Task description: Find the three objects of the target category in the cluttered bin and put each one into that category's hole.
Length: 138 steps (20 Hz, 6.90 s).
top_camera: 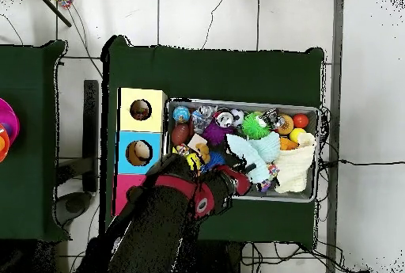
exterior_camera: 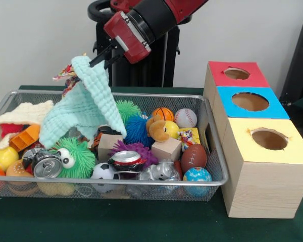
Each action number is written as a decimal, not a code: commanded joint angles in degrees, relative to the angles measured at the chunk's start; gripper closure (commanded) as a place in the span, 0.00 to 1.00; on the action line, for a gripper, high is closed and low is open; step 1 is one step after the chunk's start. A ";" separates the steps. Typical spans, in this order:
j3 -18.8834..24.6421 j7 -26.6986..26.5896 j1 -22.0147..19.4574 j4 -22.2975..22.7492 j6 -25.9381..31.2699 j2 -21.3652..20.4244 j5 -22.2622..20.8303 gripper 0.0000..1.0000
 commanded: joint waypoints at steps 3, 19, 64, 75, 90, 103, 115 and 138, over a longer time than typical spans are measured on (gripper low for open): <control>4.83 1.24 0.48 -1.06 1.02 2.96 4.66 1.00; 6.98 -4.92 -1.09 0.57 0.42 -0.71 9.12 0.00; 55.90 -43.50 -43.91 15.99 1.65 -17.67 40.92 0.00; 56.50 -43.49 -46.80 15.85 3.07 -19.49 37.71 0.00; 54.35 -44.62 -49.43 12.76 2.86 -21.00 30.84 0.00; 54.63 -41.20 -51.03 11.67 -3.40 -19.81 25.48 0.00; 53.91 -32.64 -49.06 7.09 -15.84 -11.92 18.45 0.00; 55.24 -49.41 -53.74 5.58 2.38 -19.32 22.68 0.00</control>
